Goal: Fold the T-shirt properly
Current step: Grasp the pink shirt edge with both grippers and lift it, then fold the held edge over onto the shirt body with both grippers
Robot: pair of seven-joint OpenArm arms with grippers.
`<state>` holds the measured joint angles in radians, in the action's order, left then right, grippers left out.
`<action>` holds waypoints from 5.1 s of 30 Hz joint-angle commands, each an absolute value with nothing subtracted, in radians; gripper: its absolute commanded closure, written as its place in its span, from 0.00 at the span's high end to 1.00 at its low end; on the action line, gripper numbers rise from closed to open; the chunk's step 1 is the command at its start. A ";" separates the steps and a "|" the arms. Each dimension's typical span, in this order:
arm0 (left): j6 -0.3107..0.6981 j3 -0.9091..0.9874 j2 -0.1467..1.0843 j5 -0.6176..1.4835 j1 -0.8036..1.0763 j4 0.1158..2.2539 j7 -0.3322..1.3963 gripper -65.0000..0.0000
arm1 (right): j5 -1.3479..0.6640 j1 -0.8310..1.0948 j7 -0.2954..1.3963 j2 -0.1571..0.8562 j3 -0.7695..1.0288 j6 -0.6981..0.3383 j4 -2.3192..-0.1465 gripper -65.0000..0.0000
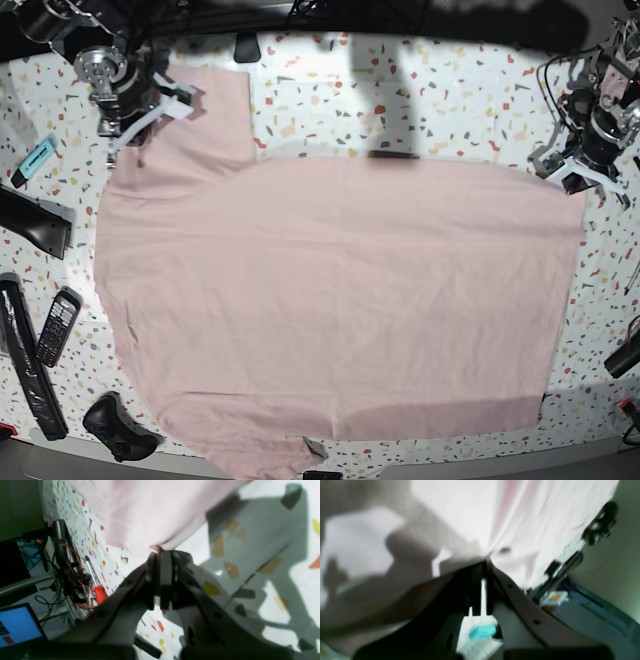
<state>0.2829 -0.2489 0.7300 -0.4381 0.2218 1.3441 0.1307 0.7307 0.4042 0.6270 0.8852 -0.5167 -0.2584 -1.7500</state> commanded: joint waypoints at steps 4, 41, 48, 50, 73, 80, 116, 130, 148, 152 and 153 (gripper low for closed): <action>0.294 -0.248 0.766 -0.414 0.309 1.399 0.165 0.00 | 0.721 0.462 0.629 0.942 -0.503 -0.187 -1.769 0.00; 0.144 0.160 0.762 -0.326 0.815 1.859 0.233 0.00 | 0.685 0.840 0.573 0.939 -0.321 0.110 -2.056 0.00; 0.083 0.163 0.761 -0.248 0.689 1.858 0.286 0.00 | 0.456 0.685 0.504 0.855 -0.195 0.027 -2.055 0.00; 0.078 0.163 0.755 -0.249 0.649 1.853 0.289 0.00 | 0.426 0.631 0.501 0.822 -0.191 0.015 -2.053 0.00; 0.164 0.162 0.627 -0.234 0.262 1.593 0.193 0.00 | 0.378 0.248 0.486 0.599 -0.191 -0.029 -1.884 0.00; 0.081 0.162 0.627 -0.178 0.223 1.554 0.192 0.00 | 0.358 0.136 0.486 0.538 -0.191 -0.030 -1.730 0.00; 0.210 0.162 0.627 -0.070 0.110 1.399 0.118 0.12 | 0.276 0.001 0.504 0.487 -0.080 -0.030 -1.644 0.00; 0.210 0.162 0.627 -0.033 0.110 1.400 0.120 0.36 | 0.139 0.001 0.626 0.504 -0.078 -0.030 -1.818 0.22; 0.213 0.162 0.509 0.107 0.086 1.382 0.127 0.35 | -0.150 0.017 0.596 0.473 -0.078 -0.118 -1.584 0.22; 0.219 0.162 0.490 0.159 0.033 1.281 0.141 0.35 | -0.208 -0.023 0.603 0.473 -0.078 -0.152 -1.462 0.22; 0.238 0.162 0.488 0.163 0.020 1.249 0.141 0.35 | -0.214 -0.028 0.604 0.474 -0.078 -0.155 -1.435 0.22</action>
